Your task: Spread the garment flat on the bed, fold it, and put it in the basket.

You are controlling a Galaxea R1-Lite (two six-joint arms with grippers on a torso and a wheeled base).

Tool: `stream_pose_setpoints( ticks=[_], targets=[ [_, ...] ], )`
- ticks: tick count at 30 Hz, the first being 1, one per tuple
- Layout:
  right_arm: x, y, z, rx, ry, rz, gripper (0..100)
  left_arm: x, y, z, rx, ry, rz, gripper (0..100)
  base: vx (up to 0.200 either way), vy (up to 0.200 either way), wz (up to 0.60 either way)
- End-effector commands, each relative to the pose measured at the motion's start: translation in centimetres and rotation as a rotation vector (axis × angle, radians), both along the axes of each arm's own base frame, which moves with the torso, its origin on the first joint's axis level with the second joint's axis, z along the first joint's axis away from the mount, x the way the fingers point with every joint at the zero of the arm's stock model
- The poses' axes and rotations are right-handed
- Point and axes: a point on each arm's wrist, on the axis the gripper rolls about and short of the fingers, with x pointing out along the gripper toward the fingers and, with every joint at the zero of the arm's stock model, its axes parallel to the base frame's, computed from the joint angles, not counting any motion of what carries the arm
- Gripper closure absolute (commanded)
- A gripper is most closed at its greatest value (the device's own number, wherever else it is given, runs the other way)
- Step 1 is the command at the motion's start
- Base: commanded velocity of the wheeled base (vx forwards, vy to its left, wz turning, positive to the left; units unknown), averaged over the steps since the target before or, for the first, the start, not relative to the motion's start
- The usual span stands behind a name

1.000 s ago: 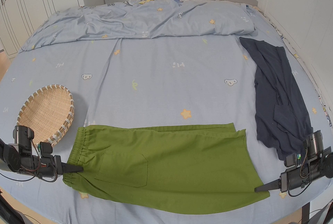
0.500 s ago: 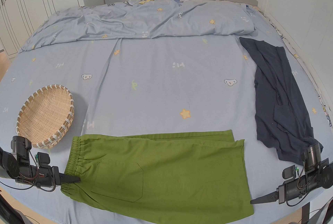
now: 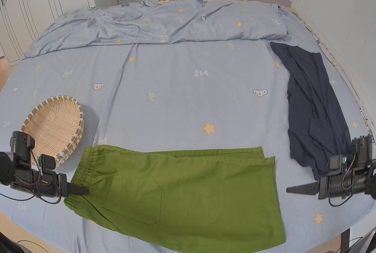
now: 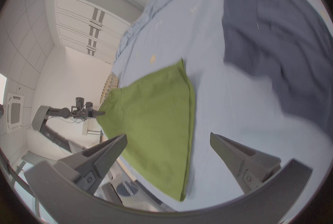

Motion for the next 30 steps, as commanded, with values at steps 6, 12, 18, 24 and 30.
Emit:
stream_pose_setpoints(
  ticks=[6,12,18,24,30],
  targets=[
    [1.4,0.9,6.7,-0.013,-0.172,-0.072,0,-1.7,-1.6,6.0,0.134,-0.19,-0.052,100,0.0,0.0,0.0],
    [1.2,1.1,6.5,-0.012,-0.161,-0.061,0,-4.5,-1.4,8.1,0.18,-0.26,-0.04,100,0.0,0.0,0.0],
    [1.2,1.1,6.5,-0.011,-0.16,-0.061,0,-5.4,-0.1,9.4,0.237,-0.273,0.002,100,0.0,0.0,0.0],
    [1.1,1.4,6.5,-0.011,-0.156,-0.046,0,-5.7,-0.7,9.9,0.239,-0.302,-0.026,100,0.0,0.0,0.0],
    [1.1,1.4,6.5,-0.01,-0.157,-0.045,0,-6.1,-4.2,10.7,0.196,-0.311,-0.168,100,0.0,0.0,0.0]
  ],
)
